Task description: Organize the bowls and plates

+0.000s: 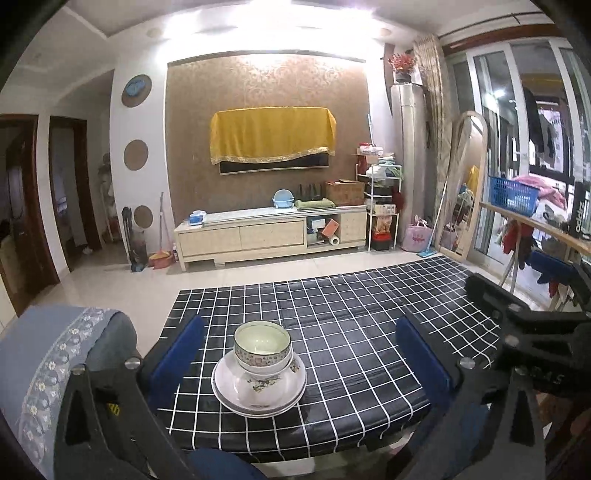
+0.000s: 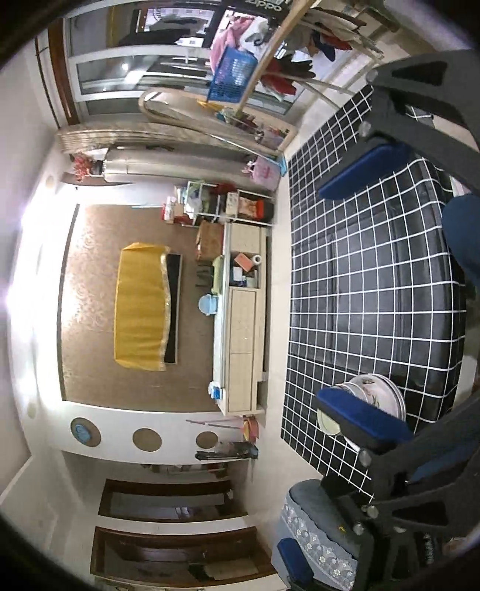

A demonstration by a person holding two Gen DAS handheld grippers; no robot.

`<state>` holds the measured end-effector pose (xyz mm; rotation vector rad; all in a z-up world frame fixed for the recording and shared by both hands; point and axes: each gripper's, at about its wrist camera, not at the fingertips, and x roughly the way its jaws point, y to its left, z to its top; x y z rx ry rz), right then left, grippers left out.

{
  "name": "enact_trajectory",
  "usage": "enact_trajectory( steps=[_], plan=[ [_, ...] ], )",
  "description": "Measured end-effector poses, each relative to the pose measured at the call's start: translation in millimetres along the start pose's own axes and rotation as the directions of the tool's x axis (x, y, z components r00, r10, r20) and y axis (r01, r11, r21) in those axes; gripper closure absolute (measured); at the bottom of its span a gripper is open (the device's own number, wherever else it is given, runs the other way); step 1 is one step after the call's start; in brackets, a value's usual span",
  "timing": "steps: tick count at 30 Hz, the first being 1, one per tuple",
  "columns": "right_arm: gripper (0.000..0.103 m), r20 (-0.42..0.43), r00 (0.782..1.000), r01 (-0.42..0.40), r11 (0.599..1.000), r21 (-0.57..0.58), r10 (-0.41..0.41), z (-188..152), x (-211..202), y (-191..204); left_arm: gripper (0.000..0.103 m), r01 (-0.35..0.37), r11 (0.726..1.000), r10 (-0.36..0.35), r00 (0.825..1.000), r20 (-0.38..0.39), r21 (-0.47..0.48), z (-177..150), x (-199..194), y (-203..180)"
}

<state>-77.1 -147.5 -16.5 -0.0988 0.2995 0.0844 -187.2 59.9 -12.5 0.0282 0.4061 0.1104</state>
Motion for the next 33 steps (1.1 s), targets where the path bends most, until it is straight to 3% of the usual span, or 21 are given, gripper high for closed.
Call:
enact_trajectory(
  steps=[33],
  plan=[
    [0.000, -0.017, 1.000, -0.009, 1.000, 0.002, 0.009, -10, -11, 7, 0.001, 0.006, 0.999, -0.008, 0.999, -0.047, -0.044, -11, -2, 2]
  ],
)
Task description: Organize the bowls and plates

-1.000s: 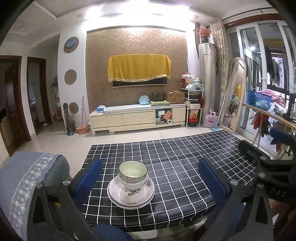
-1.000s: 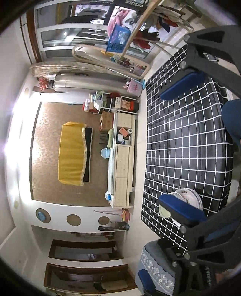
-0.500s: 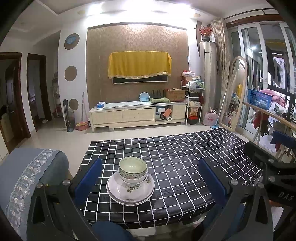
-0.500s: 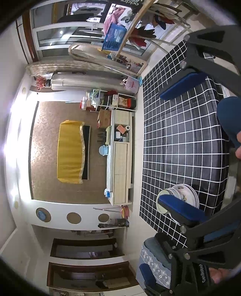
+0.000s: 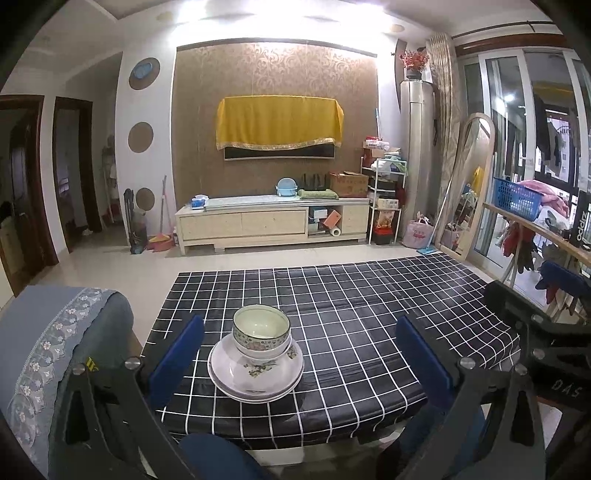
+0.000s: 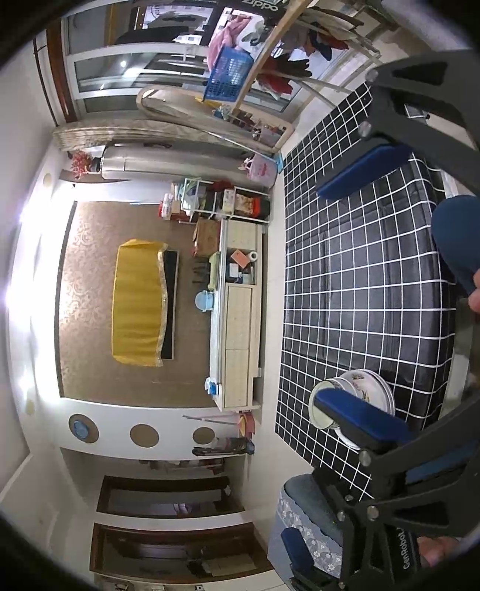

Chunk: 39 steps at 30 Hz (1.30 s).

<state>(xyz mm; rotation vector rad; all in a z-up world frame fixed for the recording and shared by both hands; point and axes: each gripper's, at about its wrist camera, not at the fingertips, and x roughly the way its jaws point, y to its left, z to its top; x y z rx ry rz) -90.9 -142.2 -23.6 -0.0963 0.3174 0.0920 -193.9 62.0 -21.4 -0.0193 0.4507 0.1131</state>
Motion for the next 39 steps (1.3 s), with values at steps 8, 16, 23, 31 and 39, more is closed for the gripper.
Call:
enact_trajectory(
  steps=[8, 16, 23, 31, 39],
  plan=[
    [0.000, -0.001, 1.000, 0.006, 1.000, -0.001, -0.006, 1.6, 0.3, 1.3, 0.001, 0.006, 1.000, -0.007, 1.000, -0.004, -0.009, -0.9, 0.0, 2.3],
    [0.000, -0.001, 1.000, 0.003, 1.000, -0.004, -0.003, 1.1, 0.3, 2.4, 0.001, 0.018, 1.000, -0.018, 1.000, -0.001, -0.009, -4.2, 0.7, 1.3],
    [0.000, -0.001, 1.000, 0.004, 1.000, -0.006, -0.004, 1.0, 1.3, 3.2, 0.001, 0.009, 1.000, -0.009, 1.000, -0.012, -0.017, -5.4, 1.3, 3.2],
    [0.000, -0.004, 1.000, 0.006, 1.000, -0.017, -0.006, 1.1, 2.8, 4.5, 0.001, -0.002, 1.000, 0.002, 1.000, -0.016, -0.012, -6.4, -0.3, 2.1],
    [0.000, -0.008, 1.000, 0.007, 1.000, -0.020, -0.008, -0.6, 2.4, 5.4, 0.001, -0.004, 1.000, 0.004, 1.000, -0.013, -0.008, -7.4, -2.5, -2.9]
  ],
)
